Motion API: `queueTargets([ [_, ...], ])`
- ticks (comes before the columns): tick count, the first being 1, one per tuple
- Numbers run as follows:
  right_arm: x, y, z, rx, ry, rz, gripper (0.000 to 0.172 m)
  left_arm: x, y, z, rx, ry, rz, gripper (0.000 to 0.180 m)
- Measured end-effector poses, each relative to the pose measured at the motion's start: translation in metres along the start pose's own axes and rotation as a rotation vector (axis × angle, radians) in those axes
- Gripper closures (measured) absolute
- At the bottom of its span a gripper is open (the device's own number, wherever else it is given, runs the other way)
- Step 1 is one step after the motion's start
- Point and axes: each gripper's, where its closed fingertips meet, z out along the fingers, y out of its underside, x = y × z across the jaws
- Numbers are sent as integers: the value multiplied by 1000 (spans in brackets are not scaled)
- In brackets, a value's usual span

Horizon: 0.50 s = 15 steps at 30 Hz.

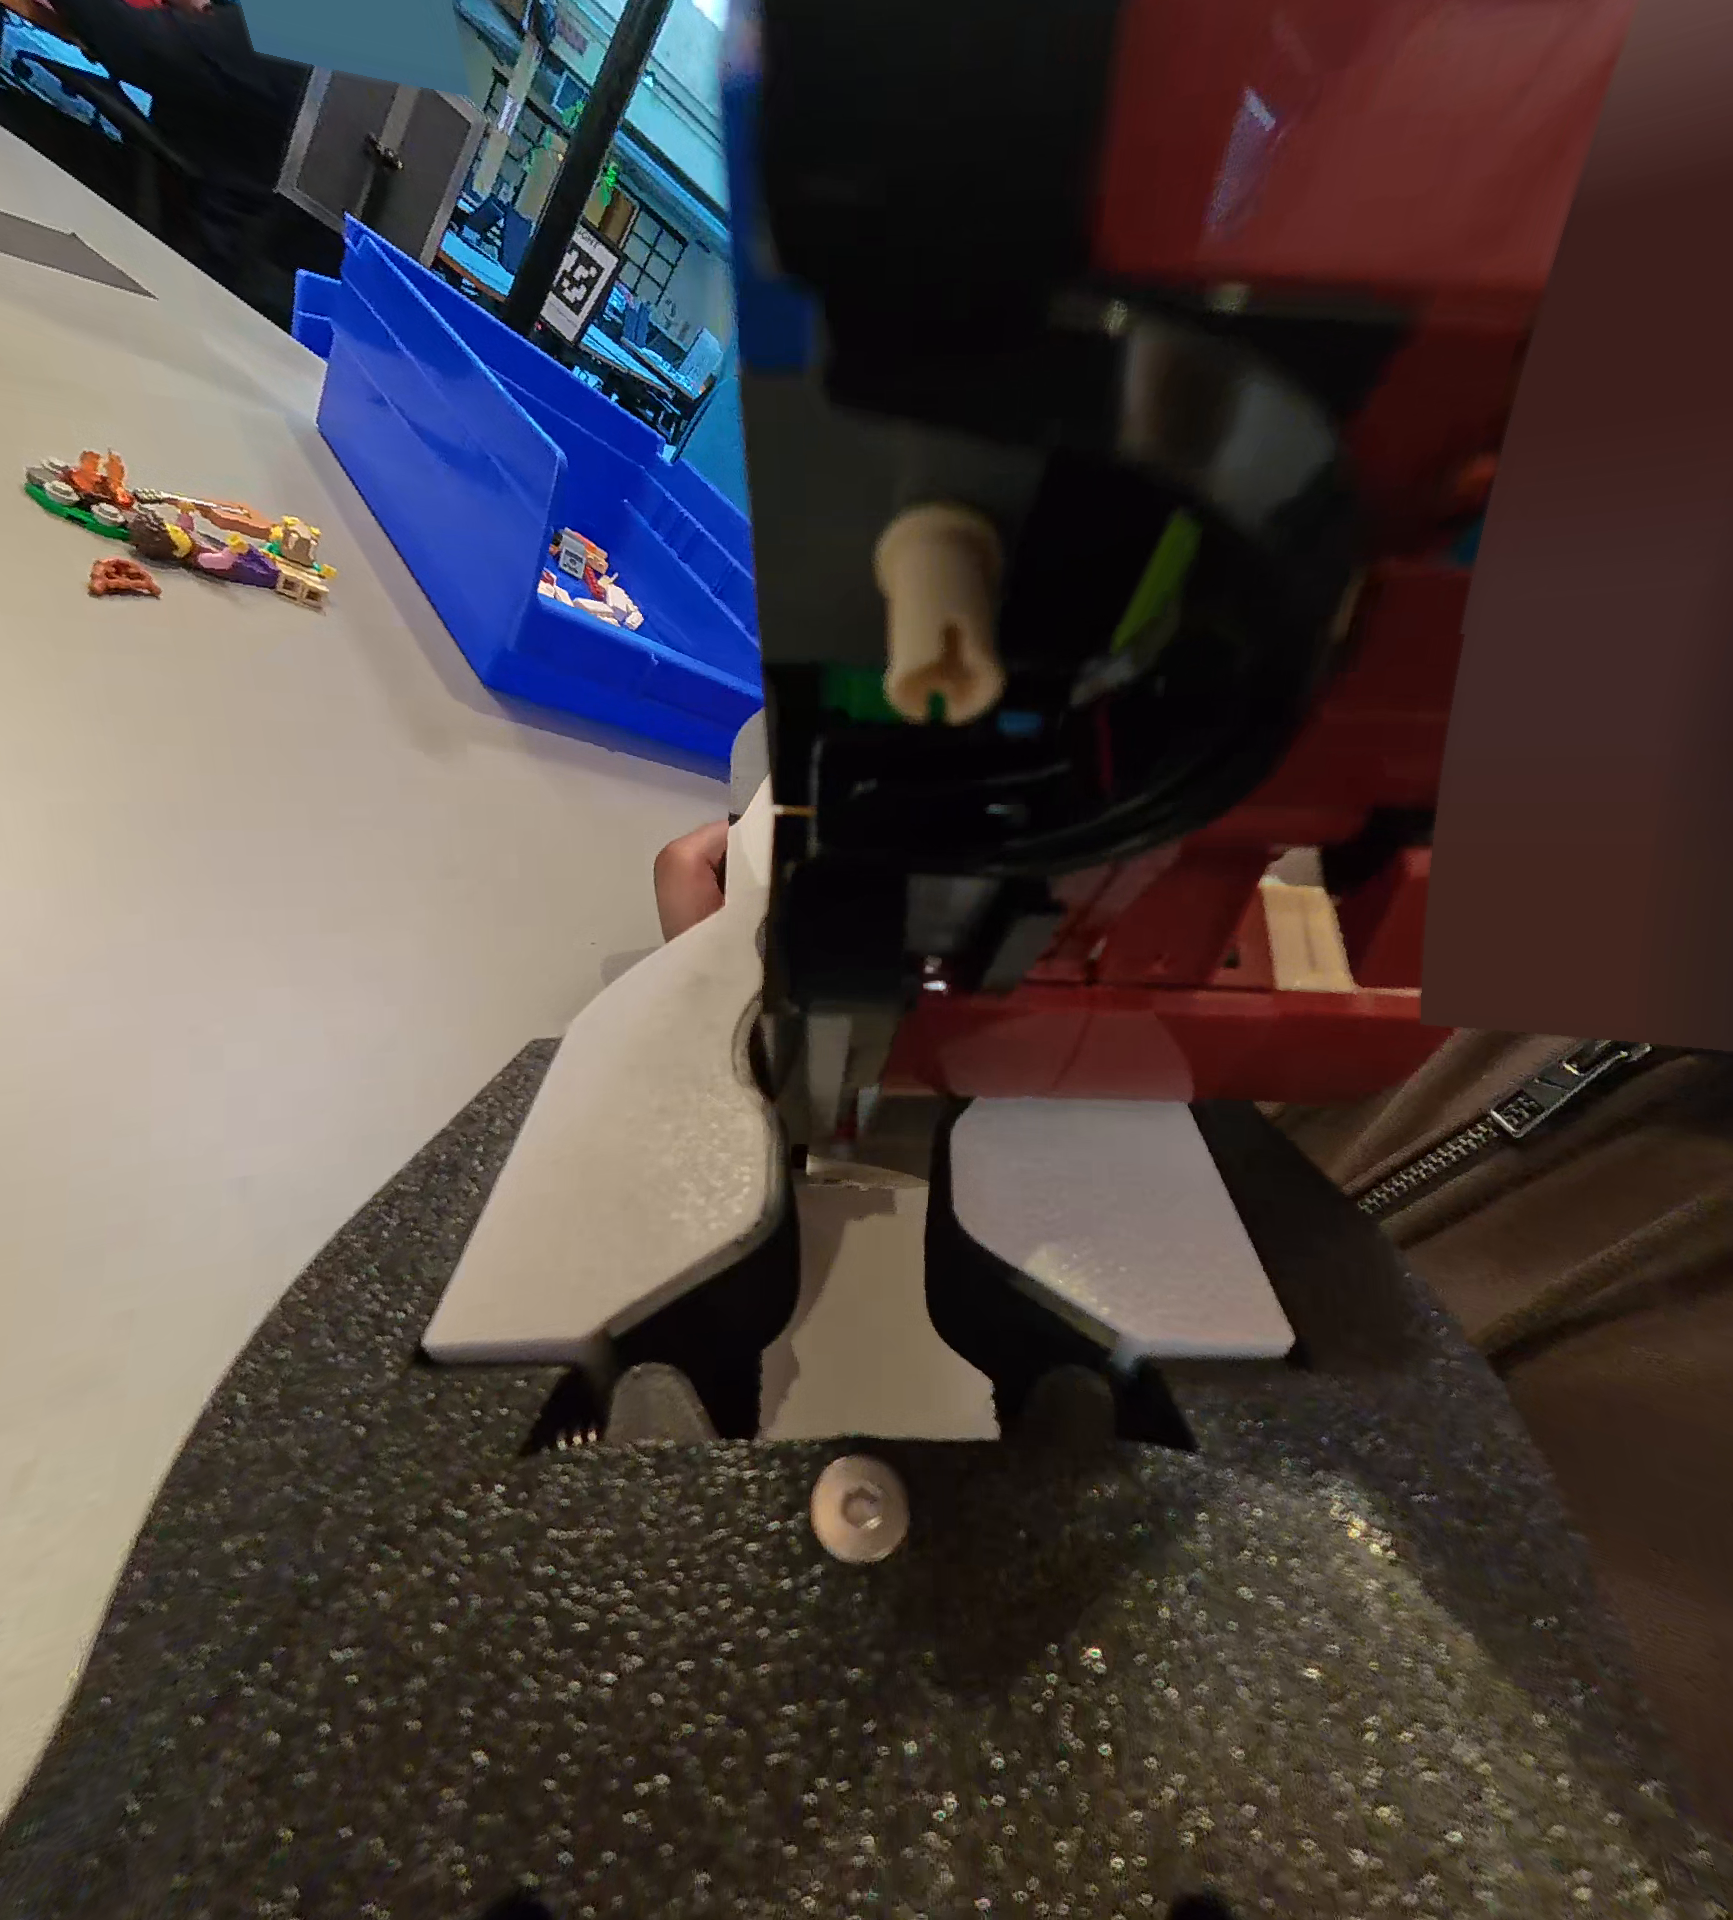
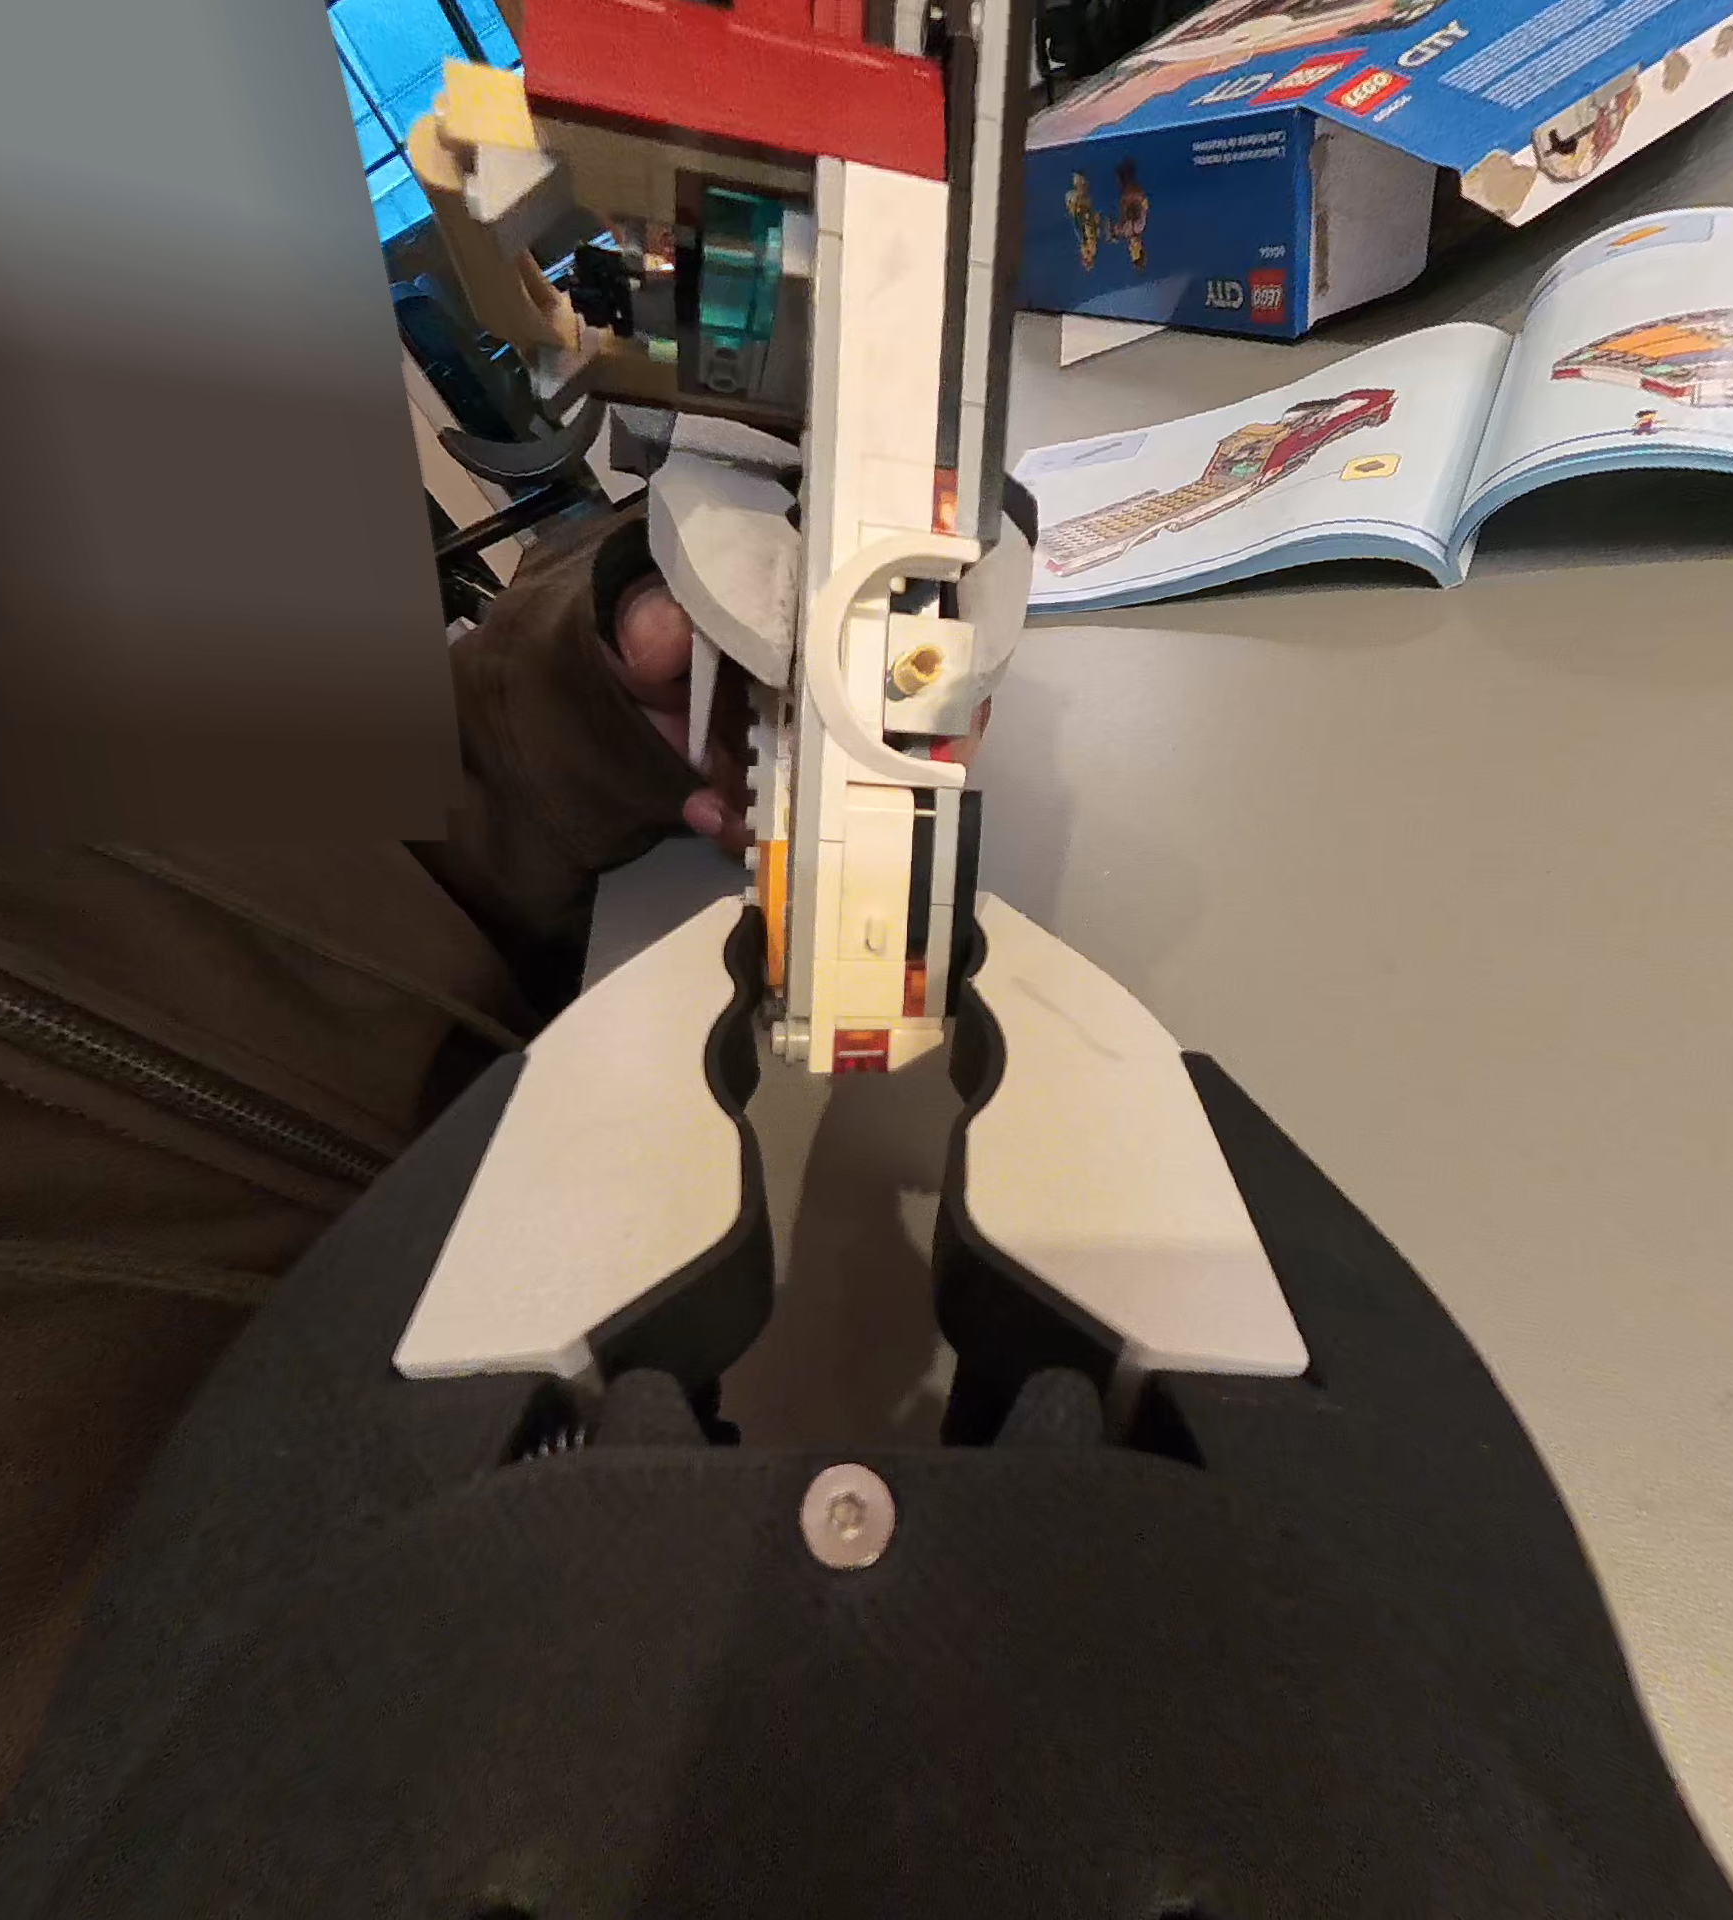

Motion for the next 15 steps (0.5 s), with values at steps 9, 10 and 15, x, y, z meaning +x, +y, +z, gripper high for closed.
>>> queueTargets([
  [9,0,4,2,-30,-12,78,140,0,1,0,-3,3,-10,156],
  [10,0,4,2,-29,-11,81,140,0,1,0,-1,2,-10,155],
  [15,1,2,2,-18,11,61,136,-4,0,0,0,-29,9,157],
])
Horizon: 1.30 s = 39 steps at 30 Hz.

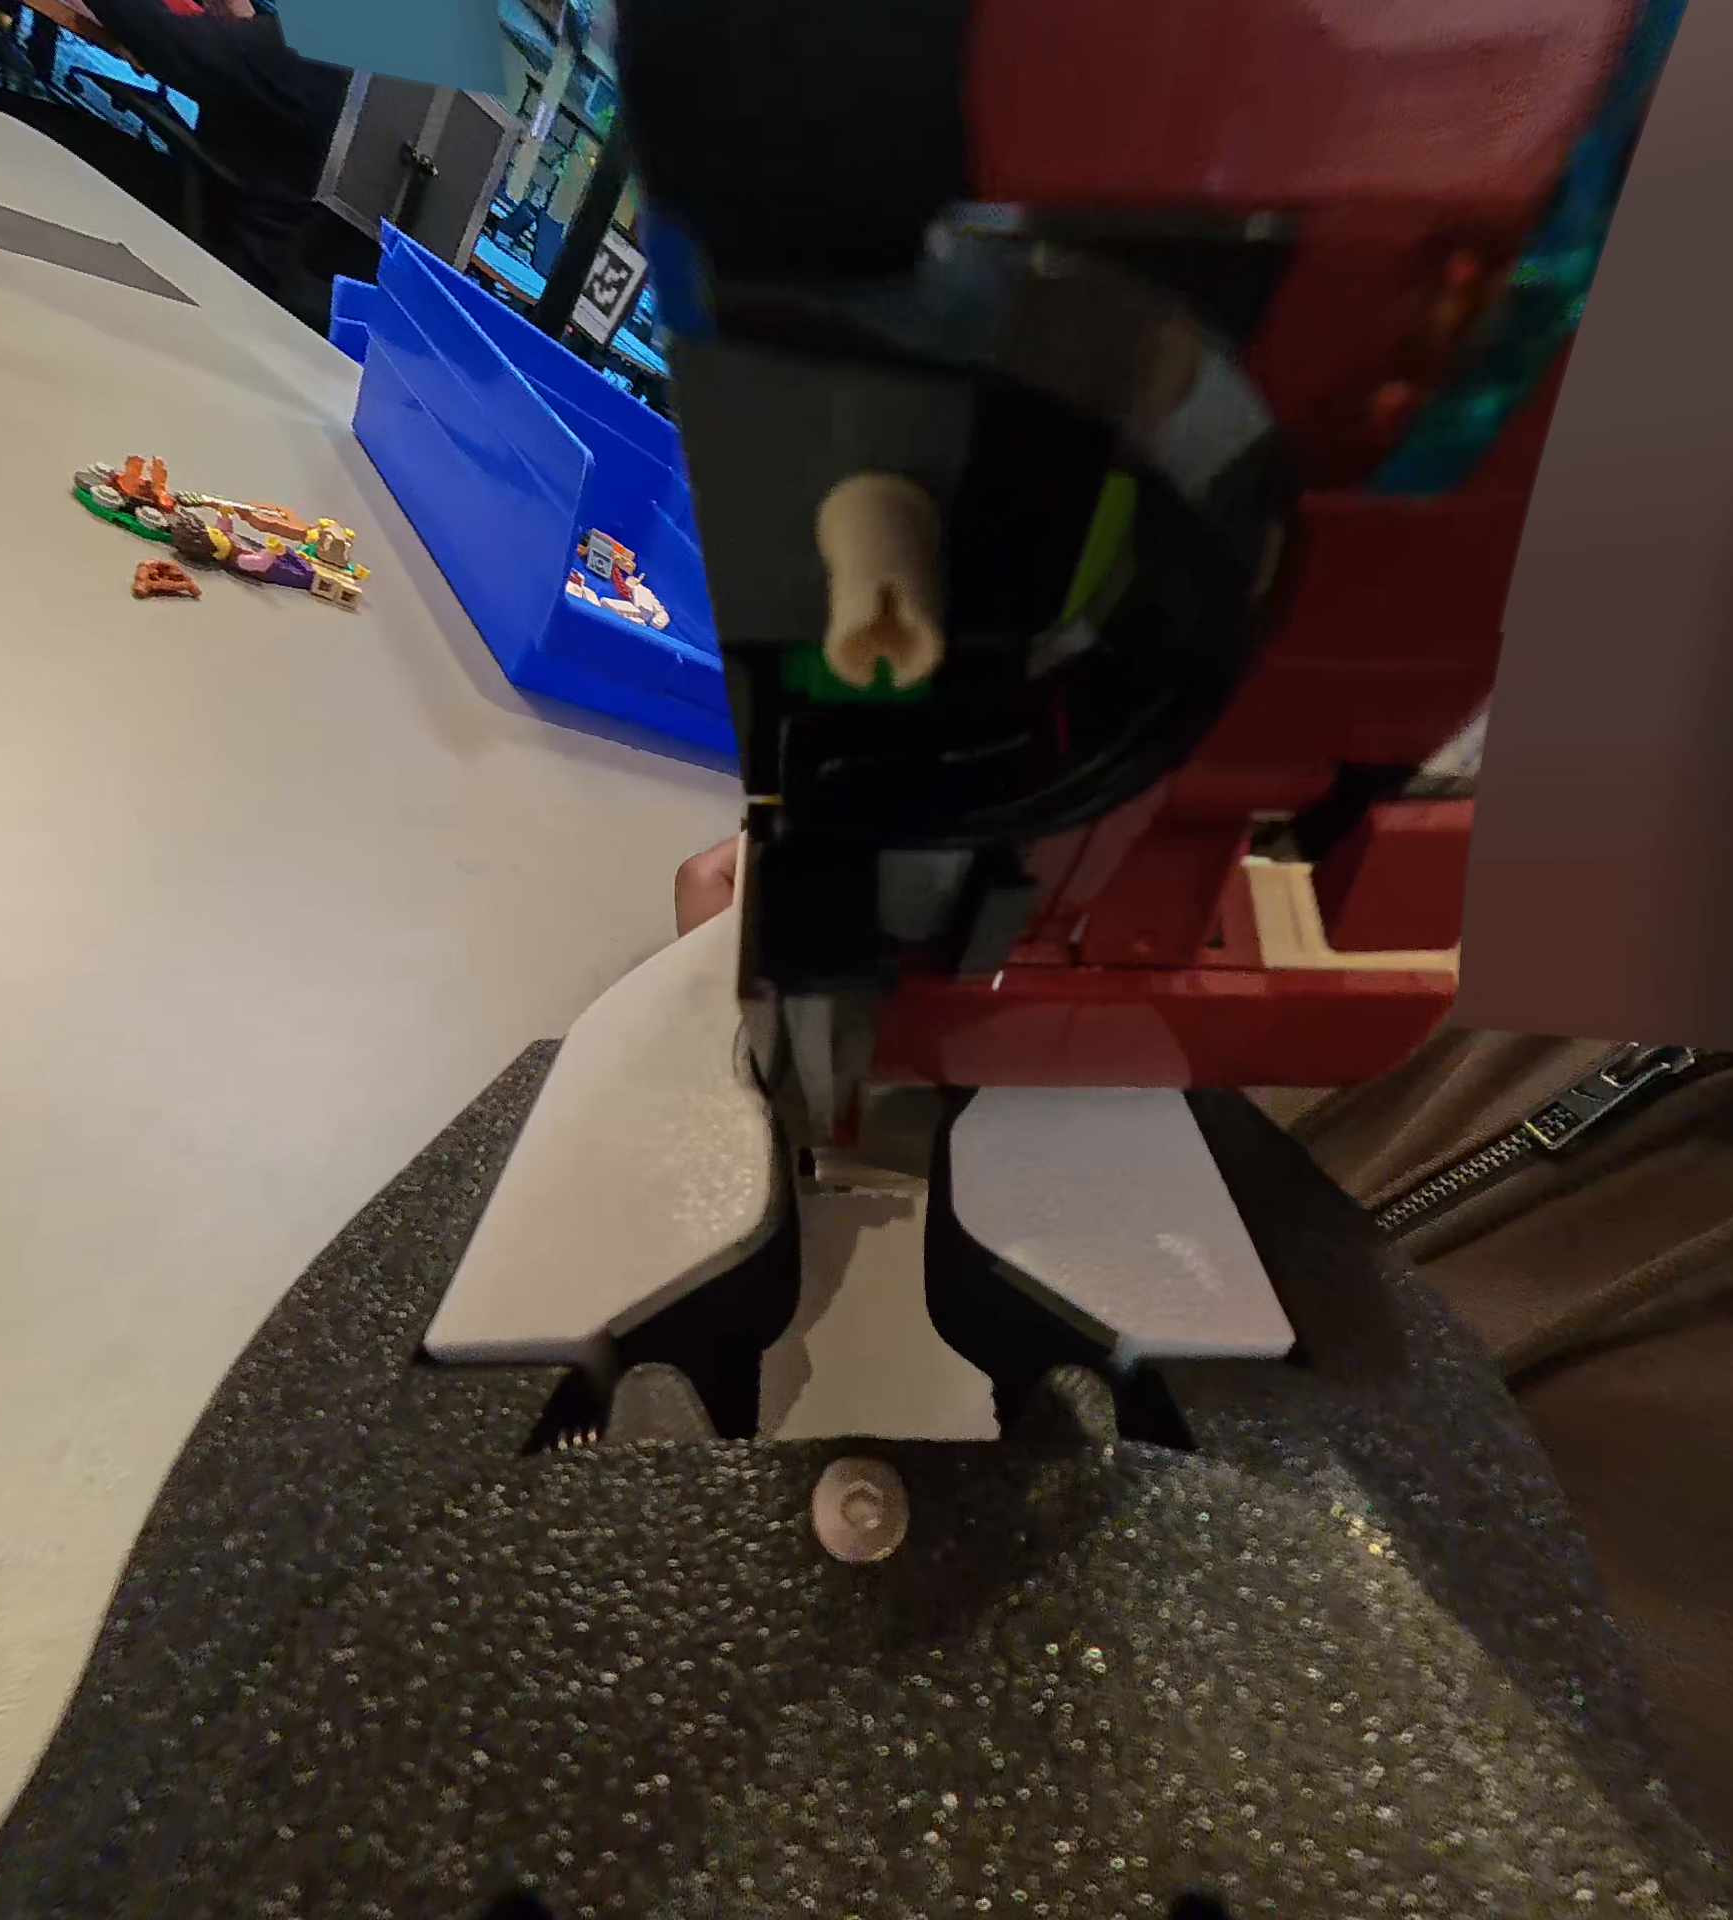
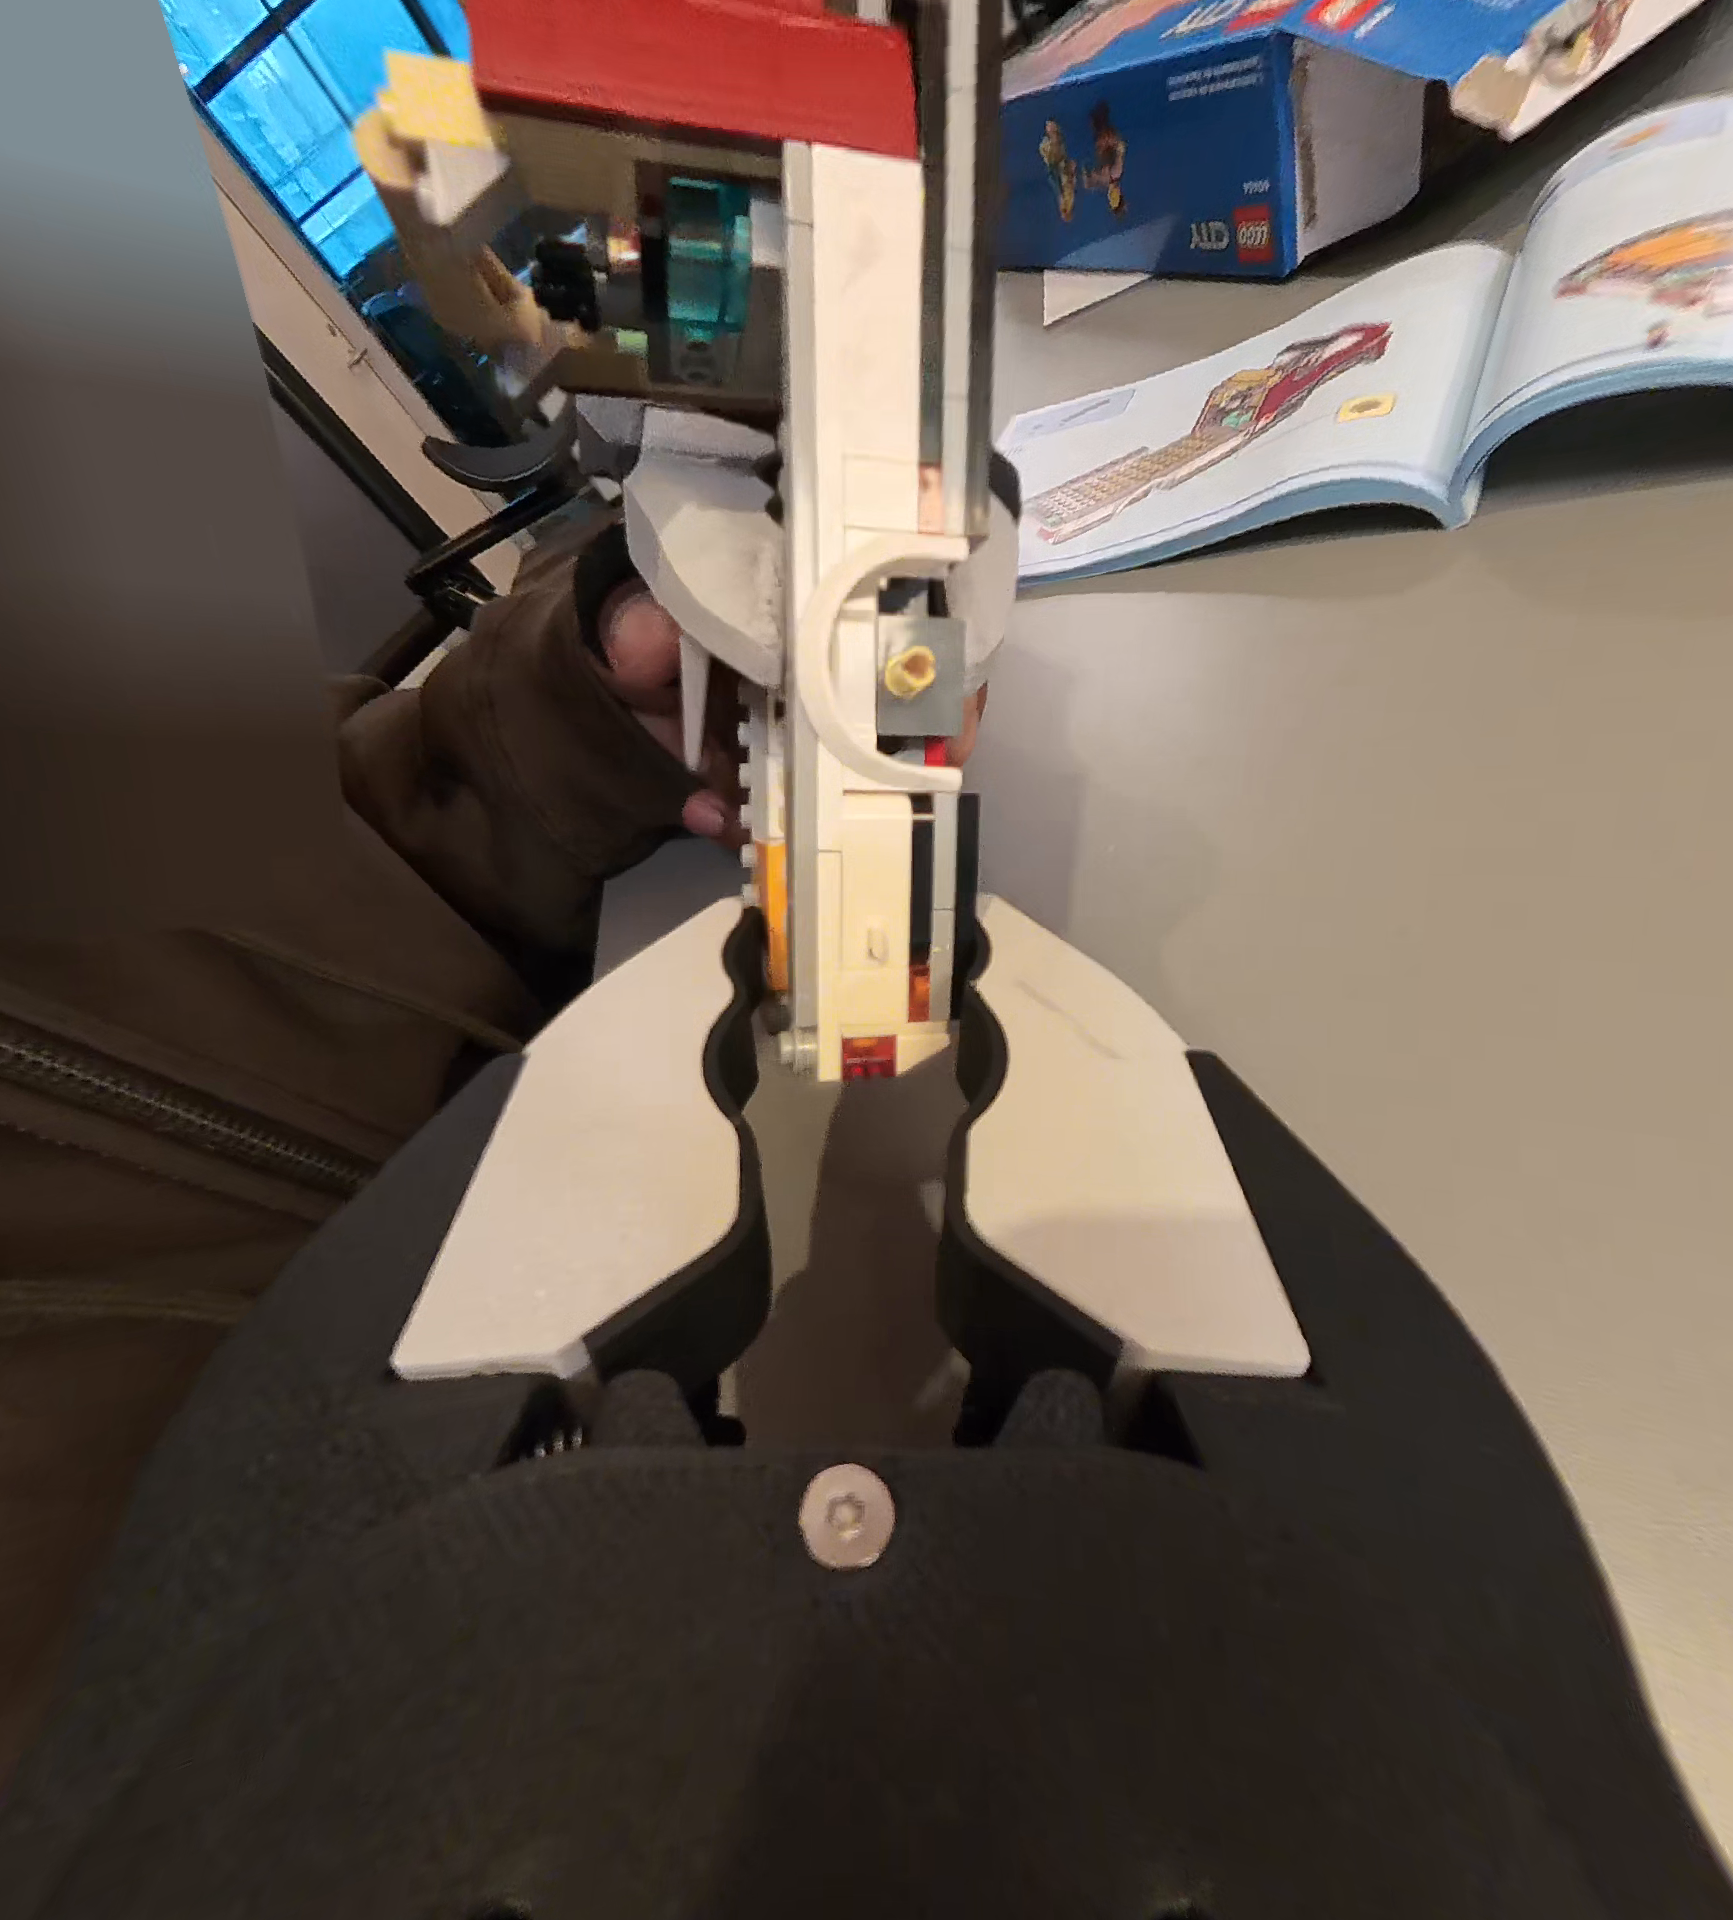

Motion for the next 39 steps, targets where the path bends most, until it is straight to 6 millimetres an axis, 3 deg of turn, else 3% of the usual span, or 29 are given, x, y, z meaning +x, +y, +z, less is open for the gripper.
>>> queueTargets([
  [5,3,-11,-3,55,73,-98,129,-2,6,3,-61,-48,67,156],
  [9,4,-4,0,6,77,-123,131,-2,10,6,-92,-57,76,156],
  [39,7,-1,1,-9,32,-78,138,-3,7,8,-45,-39,-4,155],
])
